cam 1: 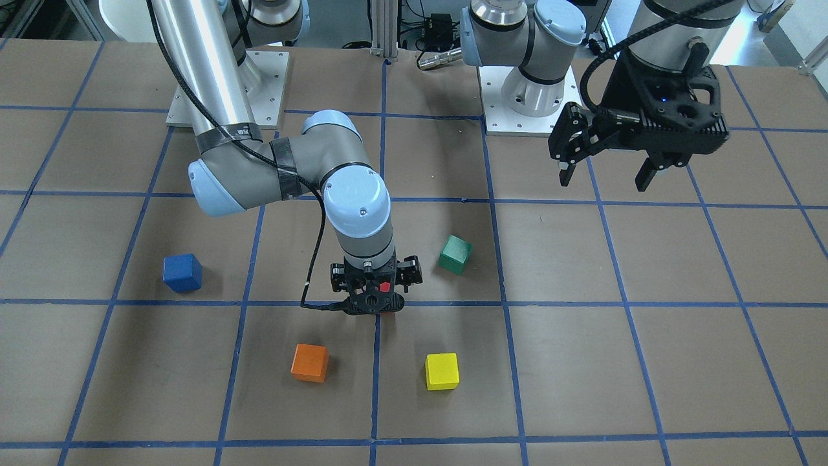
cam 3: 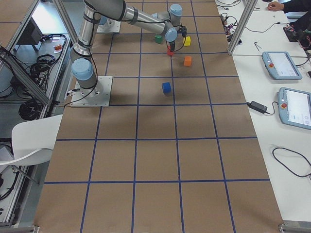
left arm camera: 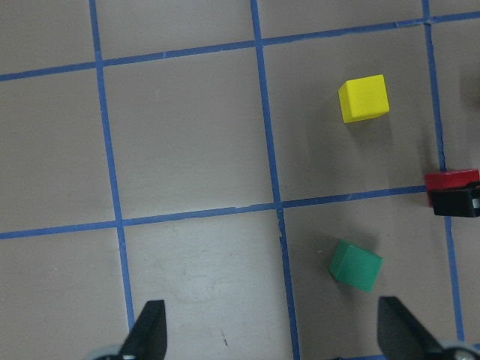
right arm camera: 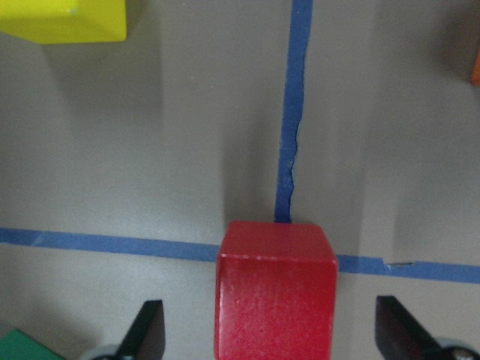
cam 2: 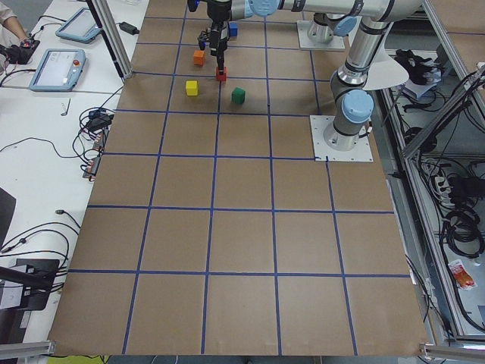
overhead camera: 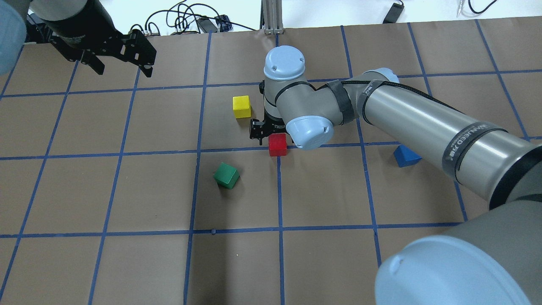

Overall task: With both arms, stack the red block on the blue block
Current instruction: 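Lower the right gripper onto the red cube and close it, then lift the red cube with the right gripper and carry it above the blue cube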

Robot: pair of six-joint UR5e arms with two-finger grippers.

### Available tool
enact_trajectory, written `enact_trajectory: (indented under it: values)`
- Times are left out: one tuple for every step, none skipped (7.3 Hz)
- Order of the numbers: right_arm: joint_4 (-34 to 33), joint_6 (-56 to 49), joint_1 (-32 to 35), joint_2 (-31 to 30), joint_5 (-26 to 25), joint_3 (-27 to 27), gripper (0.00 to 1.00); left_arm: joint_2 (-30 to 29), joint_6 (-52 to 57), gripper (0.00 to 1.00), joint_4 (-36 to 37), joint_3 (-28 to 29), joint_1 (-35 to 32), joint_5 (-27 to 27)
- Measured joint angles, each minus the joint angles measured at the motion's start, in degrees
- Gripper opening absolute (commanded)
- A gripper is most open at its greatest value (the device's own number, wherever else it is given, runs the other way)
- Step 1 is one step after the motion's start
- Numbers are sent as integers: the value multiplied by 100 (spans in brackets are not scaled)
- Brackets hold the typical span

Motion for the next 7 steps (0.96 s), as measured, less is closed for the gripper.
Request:
enact_trajectory:
  values:
    - [-86,-20,0,46,-2,-3,34,-83,-20,100,-134,143,2,10]
    - [-161,-25,0,81,5,-6,7,-123,-37,100,-237,218,3,-4]
    - [-185,-5,0,92,18,-6,0,-139,-60,100,-329,247,6,-25]
    - [-165,27,0,82,14,-9,0,-139,-88,100,-412,258,8,-38]
    - [-56,46,-3,34,-18,-24,0,-136,-128,100,-464,261,6,-46]
    - [189,49,-32,-75,-37,-69,0,-135,-181,100,-494,265,5,-47]
    - [559,41,-106,-261,-47,-173,0,-133,-256,100,-519,270,4,-43]
